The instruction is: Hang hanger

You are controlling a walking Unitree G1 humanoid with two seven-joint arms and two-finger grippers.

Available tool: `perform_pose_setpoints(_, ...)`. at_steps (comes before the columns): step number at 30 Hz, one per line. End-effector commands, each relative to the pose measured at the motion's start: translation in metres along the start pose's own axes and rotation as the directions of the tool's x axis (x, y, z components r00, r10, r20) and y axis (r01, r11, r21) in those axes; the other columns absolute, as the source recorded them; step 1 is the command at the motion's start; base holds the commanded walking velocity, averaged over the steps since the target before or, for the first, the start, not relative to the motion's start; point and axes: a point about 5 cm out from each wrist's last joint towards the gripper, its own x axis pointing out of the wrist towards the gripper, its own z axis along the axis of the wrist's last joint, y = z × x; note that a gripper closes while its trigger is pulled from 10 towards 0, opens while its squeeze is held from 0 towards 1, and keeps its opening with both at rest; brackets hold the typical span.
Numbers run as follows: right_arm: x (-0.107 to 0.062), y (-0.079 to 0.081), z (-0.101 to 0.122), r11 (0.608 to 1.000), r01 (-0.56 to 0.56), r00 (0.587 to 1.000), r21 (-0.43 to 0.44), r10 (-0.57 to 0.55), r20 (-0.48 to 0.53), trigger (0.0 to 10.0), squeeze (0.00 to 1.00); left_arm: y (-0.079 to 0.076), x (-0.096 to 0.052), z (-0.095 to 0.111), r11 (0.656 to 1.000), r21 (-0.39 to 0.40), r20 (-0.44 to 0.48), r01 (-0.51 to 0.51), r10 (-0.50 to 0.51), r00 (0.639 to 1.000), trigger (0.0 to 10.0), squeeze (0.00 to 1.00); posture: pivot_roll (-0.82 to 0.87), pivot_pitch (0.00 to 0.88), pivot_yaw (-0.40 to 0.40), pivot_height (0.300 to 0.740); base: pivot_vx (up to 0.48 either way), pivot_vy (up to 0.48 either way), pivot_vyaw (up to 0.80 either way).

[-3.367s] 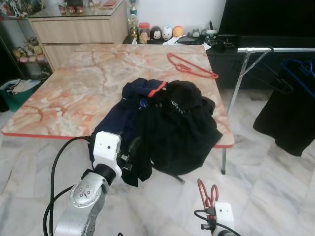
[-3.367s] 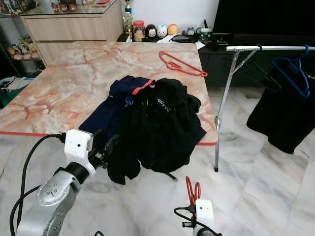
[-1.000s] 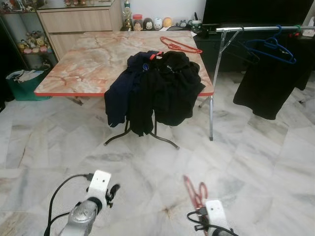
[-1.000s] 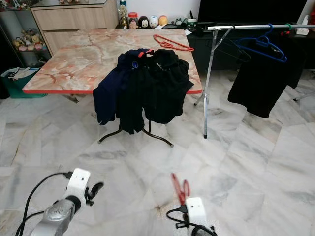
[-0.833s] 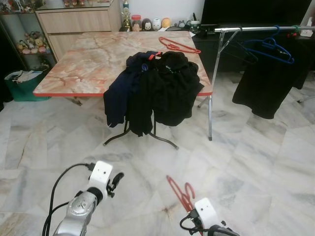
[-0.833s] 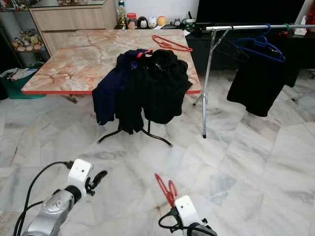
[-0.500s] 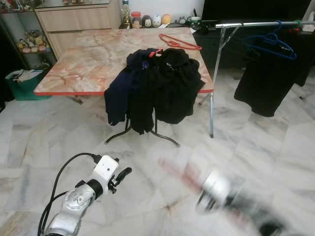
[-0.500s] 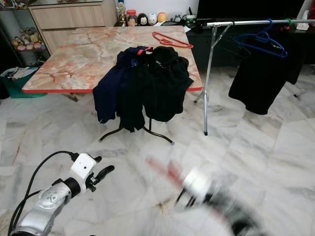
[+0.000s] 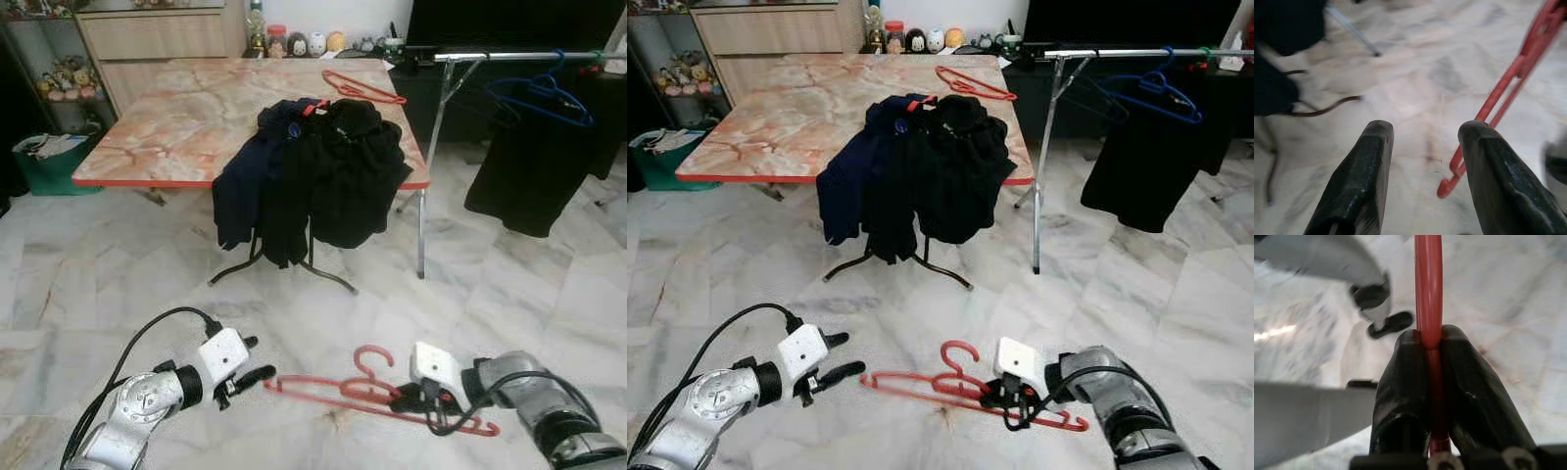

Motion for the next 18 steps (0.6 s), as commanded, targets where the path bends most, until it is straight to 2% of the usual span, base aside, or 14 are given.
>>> perform_pose_setpoints(1, -0.002, 0.001, 0.002, 0.998, -0.046, 0.999, -0.03, 0.045, -0.021, 10.0, 0.0, -0.007, -0.004, 0.001, 0.995, -0.011, -0.015, 0.098, -0.098, 0.995, 10.0, 0.0, 0.03, 0.0, -0.024, 0.716, 0.0, 0.0, 0.0)
perform_pose_setpoints(2, 0.0, 0.001, 0.003, 0.998, -0.057, 0.998, -0.029, 0.056, -0.02, 10.0, 0.0, -0.01, -0.006, 0.002, 0.987, -0.028, -0.024, 0.157, -0.158, 0.987, 10.0, 0.0, 0.03, 0.0, -0.028, 0.716, 0.0, 0.0, 0.0)
perform_pose_setpoints(3, 0.0, 0.001, 0.003, 0.998, -0.057, 0.998, -0.029, 0.056, -0.02, 10.0, 0.0, -0.01, -0.006, 0.002, 0.987, -0.028, -0.024, 0.157, -0.158, 0.987, 10.0, 0.0, 0.03, 0.0, -0.028, 0.716, 0.0, 0.0, 0.0)
perform_pose_setpoints(4, 0.002, 0.001, 0.005, 0.997, -0.061, 0.998, -0.04, 0.06, -0.015, 10.0, 0.0, -0.013, -0.008, 0.003, 0.979, -0.041, -0.027, 0.199, -0.2, 0.979, 10.0, 0.0, 0.04, 0.0, -0.03, 0.716, 0.0, 0.0, 0.0)
perform_pose_setpoints(5, 0.007, 0.0, 0.011, 0.998, -0.045, 0.999, -0.042, 0.046, 0.018, 10.0, 0.0, -0.014, -0.009, 0.004, 0.971, -0.077, -0.019, 0.227, -0.23, 0.973, 10.0, 0.0, 0.04, 0.0, -0.03, 0.716, 0.0, 0.0, 0.0)
perform_pose_setpoints(8, 0.016, 0.0, 0.019, 0.998, -0.041, 0.998, -0.049, 0.044, 0.053, 10.0, 0.0, -0.015, -0.008, 0.005, 0.963, -0.104, -0.009, 0.25, -0.252, 0.968, 10.0, 0.0, 0.04, 0.0, -0.032, 0.716, 0.0, 0.0, 0.0)
perform_pose_setpoints(11, 0.025, 0.001, 0.024, 0.998, -0.034, 0.998, -0.061, 0.038, 0.059, 10.0, 0.0, -0.014, -0.005, 0.004, 0.962, -0.114, -0.011, 0.246, -0.249, 0.968, 10.0, 0.0, 0.04, 0.0, -0.035, 0.716, 0.0, 0.0, 0.0)
perform_pose_setpoints(14, 0.037, 0.003, 0.033, 0.997, -0.043, 0.995, -0.057, 0.048, 0.092, 10.0, 0.0, -0.01, 0.001, 0.0, 0.968, -0.152, -0.007, 0.201, -0.204, 0.979, 10.0, 0.0, 0.04, 0.0, -0.037, 0.716, 0.0, 0.0, 0.0)
perform_pose_setpoints(18, 0.041, 0.004, 0.036, 0.997, -0.061, 0.992, -0.05, 0.067, 0.111, 10.0, 0.0, -0.009, 0.003, -0.003, 0.964, -0.181, -0.007, 0.193, -0.197, 0.98, 10.0, 0.0, 0.05, 0.0, -0.044, 0.716, 0.0, 0.0, 0.0)
